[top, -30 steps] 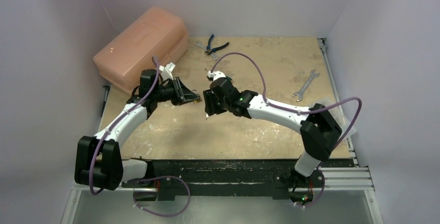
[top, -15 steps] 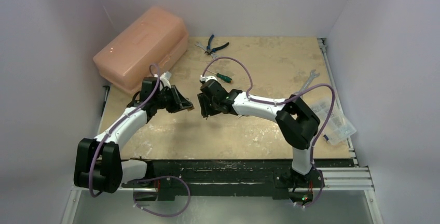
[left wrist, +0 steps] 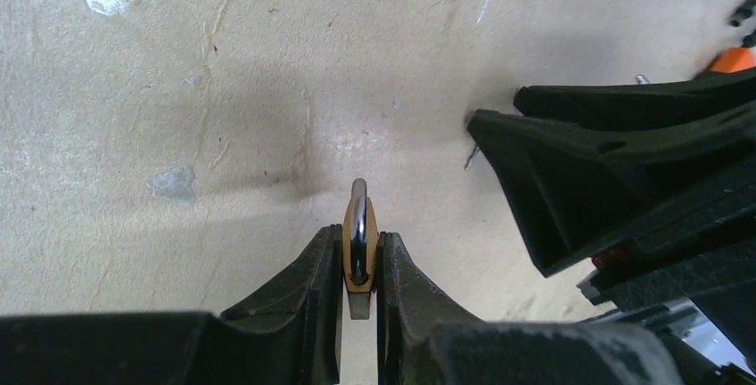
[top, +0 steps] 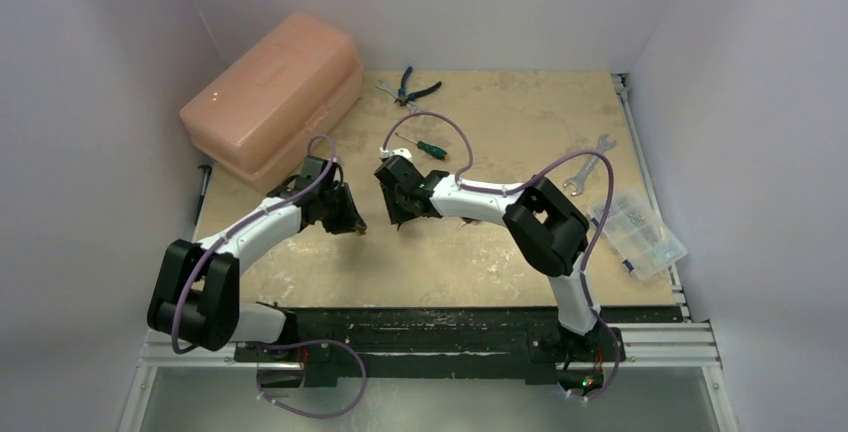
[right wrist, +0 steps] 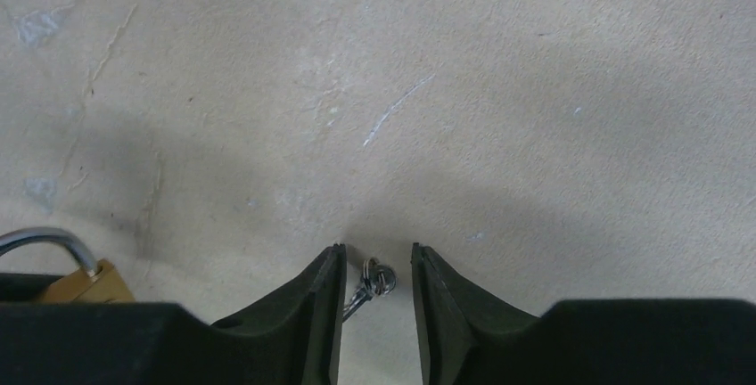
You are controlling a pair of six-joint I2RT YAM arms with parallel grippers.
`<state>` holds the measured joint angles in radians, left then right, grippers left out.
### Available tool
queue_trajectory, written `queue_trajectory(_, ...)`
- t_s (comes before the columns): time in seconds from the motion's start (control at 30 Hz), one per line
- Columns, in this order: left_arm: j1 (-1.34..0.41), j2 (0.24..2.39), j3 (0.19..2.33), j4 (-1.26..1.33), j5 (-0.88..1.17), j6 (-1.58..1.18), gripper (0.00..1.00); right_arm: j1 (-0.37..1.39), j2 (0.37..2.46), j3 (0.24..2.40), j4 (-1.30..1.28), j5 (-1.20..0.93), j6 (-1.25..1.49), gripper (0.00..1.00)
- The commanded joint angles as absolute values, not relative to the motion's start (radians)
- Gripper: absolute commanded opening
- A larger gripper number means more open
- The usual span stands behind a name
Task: Unlock with the key
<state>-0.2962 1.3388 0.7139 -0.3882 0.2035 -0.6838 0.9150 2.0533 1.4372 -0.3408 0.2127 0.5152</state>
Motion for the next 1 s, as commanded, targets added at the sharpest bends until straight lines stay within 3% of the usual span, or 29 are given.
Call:
queue_trajectory(0.0, -0.332, 1.400, 0.807, -0.447, 0.104, -0.652, 0.00, 0.913, 2.068, 1.480, -0.360, 0.260, 0.518, 0.36)
queue_trajectory(0.2, -0.363, 1.556, 0.906, -0.567, 0.033, -0.611, 0.00, 0.914, 2.059, 1.439, -0.341, 0.256, 0.519, 0.18)
queue_trajectory(0.33, -0.380, 1.598, 0.922, -0.568, 0.036, -0.609, 0.00, 0.913, 2.036, 1.395, -0.308, 0.211, 0.523, 0.00)
queue_trajectory(0.53, -0.399, 1.630, 0.966, -0.593, 0.005, -0.616, 0.00, 0.913, 1.975, 1.325, -0.279, 0.243, 0.517, 0.00)
queue_trajectory(0.97, -0.405, 1.698, 1.003, -0.610, 0.003, -0.628, 0.27, 0.905, 1.789, 1.191, -0.240, 0.287, 0.517, 0.00)
